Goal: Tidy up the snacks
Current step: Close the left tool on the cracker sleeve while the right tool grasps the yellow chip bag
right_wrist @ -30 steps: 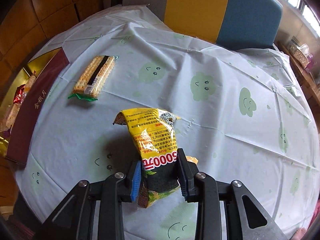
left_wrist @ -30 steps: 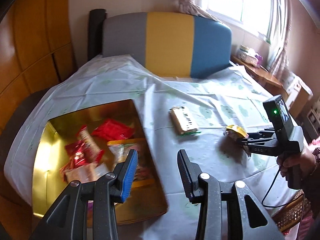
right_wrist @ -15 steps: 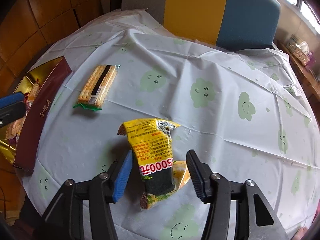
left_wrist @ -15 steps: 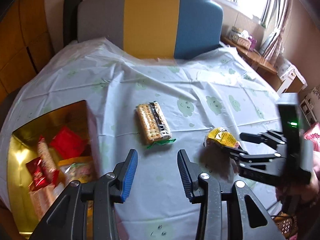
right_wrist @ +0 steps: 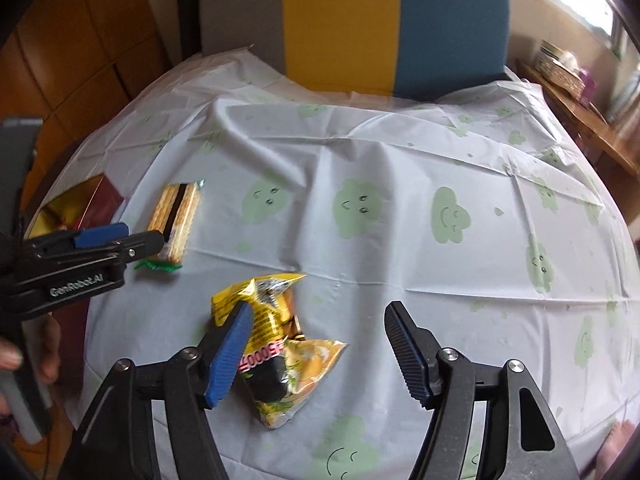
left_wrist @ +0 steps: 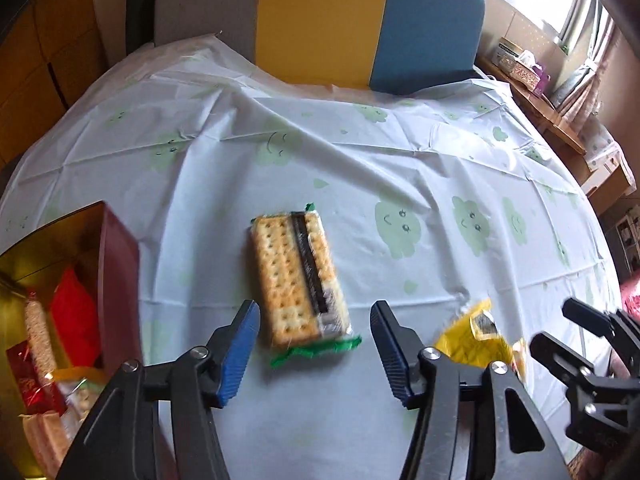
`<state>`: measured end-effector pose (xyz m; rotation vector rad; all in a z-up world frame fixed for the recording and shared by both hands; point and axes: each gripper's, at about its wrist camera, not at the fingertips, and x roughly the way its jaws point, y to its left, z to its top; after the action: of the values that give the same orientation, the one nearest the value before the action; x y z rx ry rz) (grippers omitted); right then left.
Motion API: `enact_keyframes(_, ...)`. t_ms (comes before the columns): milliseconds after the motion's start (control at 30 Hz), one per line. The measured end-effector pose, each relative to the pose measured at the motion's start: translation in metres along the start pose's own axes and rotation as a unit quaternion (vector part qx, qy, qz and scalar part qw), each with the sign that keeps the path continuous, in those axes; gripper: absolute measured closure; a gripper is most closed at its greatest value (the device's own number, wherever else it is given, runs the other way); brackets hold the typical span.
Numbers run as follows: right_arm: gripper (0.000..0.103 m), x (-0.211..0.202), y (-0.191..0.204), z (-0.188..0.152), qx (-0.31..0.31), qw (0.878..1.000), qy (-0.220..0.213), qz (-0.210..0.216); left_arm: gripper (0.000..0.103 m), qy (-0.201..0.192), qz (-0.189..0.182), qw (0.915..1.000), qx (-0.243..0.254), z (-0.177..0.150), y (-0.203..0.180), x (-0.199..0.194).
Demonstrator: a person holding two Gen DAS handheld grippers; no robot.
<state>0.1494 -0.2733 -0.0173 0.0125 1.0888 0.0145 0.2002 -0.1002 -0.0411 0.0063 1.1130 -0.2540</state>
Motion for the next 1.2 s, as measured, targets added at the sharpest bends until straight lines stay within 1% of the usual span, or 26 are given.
enact_keyframes(67, 0.034, -0.001, -0.003, 0.002, 0.007, 1.000, -0.003, -0.002, 0.036, 0.002, 0.004, 1.0000, -0.002, 0.005, -0.001, 0.009)
enact_keyframes(267, 0.034, -0.003, -0.006, 0.003, 0.013, 1.000, -0.008, -0.003, 0.036, 0.006, 0.022, 0.9997, -0.001, 0.020, 0.002, 0.032)
enact_keyframes(367, 0.034, -0.003, -0.008, 0.004, 0.015, 1.000, -0.006, -0.006, 0.037, 0.017, 0.025, 0.9995, -0.010, 0.024, 0.006, 0.042)
enact_keyframes(433, 0.034, -0.003, -0.009, 0.004, 0.016, 1.000, -0.007, -0.006, 0.045, 0.017, 0.033, 0.9992, -0.013, 0.024, 0.007, 0.045)
enact_keyframes(467, 0.034, -0.003, -0.009, 0.004, 0.016, 1.000, -0.007, -0.007, 0.052, 0.009, 0.043, 0.9990, -0.010, 0.023, 0.007, 0.044)
enact_keyframes(567, 0.034, -0.002, -0.009, 0.004, 0.015, 1.000, -0.005, -0.007, 0.053, 0.005, 0.039, 0.9992, -0.011, 0.017, 0.007, 0.041)
enact_keyframes(667, 0.034, 0.000, -0.012, 0.005, 0.018, 1.000, -0.004, -0.012, 0.054, 0.001, 0.038, 0.9993, 0.005, 0.005, 0.001, 0.035)
enact_keyframes(800, 0.034, 0.000, -0.017, 0.005, 0.028, 0.999, -0.007, -0.018, 0.054, 0.009, 0.027, 0.9996, 0.007, -0.022, -0.004, 0.022)
enact_keyframes(933, 0.034, -0.001, -0.021, 0.006, 0.033, 0.999, -0.013, -0.018, 0.054, 0.008, 0.020, 0.9995, 0.023, -0.052, -0.011, 0.006)
enact_keyframes(1100, 0.034, -0.004, -0.017, 0.006, 0.028, 0.999, -0.023, 0.005, 0.054, -0.003, 0.020, 0.9977, 0.065, -0.089, -0.023, -0.013)
enact_keyframes(1200, 0.034, -0.004, -0.011, 0.005, 0.022, 0.999, -0.023, 0.023, 0.053, -0.006, 0.015, 0.9971, 0.075, -0.107, -0.031, -0.015)
